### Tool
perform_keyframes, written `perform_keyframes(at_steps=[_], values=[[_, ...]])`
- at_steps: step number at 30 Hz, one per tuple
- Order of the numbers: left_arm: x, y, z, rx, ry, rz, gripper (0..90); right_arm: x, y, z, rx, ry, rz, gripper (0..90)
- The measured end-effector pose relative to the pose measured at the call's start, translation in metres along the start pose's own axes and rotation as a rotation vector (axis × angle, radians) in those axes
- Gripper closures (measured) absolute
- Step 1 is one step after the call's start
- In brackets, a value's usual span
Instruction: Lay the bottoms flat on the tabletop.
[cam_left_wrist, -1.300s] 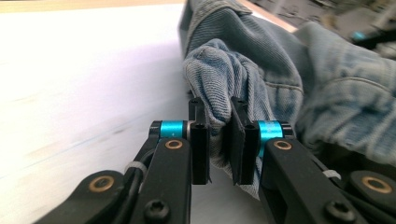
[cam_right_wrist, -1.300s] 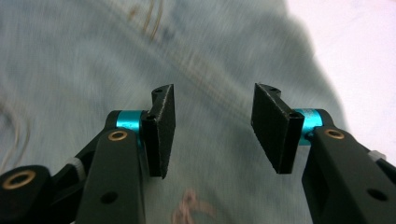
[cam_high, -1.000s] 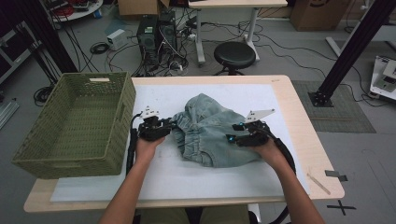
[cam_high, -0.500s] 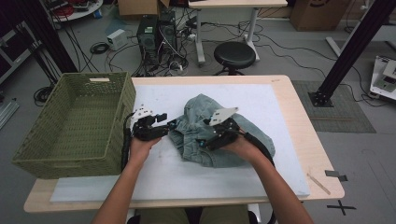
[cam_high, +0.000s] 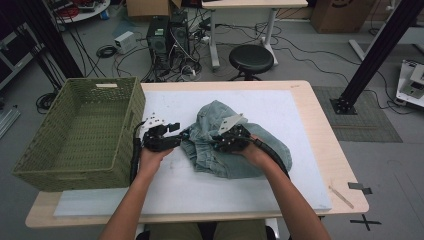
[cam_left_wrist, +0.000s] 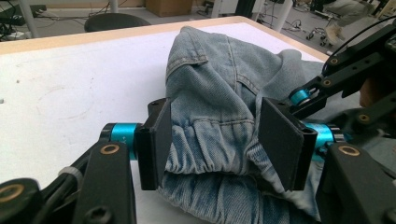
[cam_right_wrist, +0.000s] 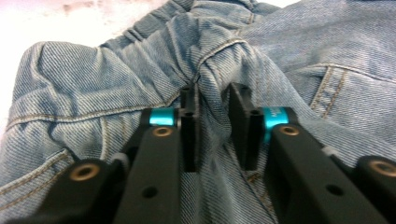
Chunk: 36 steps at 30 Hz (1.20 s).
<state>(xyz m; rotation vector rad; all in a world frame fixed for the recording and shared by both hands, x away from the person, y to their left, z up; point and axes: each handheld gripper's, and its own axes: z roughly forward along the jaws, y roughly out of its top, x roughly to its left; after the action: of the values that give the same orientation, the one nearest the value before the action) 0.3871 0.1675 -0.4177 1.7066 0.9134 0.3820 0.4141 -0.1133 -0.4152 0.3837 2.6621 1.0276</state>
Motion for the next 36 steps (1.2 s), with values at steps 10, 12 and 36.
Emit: perform_keyframes(at_steps=[10, 12, 36], values=[[0.001, 0.001, -0.001, -0.027, -0.003, -0.005, 44.5, -0.012, -0.001, -0.023, -0.090, -0.033, 0.046, 84.7], [0.001, 0.001, -0.002, -0.028, -0.004, -0.005, 44.3, -0.018, -0.004, -0.030, -0.113, -0.062, 0.075, 85.0], [0.002, -0.002, -0.004, -0.034, -0.013, -0.004, 43.1, -0.090, -0.087, -0.088, -0.034, -0.598, 0.494, 88.4]])
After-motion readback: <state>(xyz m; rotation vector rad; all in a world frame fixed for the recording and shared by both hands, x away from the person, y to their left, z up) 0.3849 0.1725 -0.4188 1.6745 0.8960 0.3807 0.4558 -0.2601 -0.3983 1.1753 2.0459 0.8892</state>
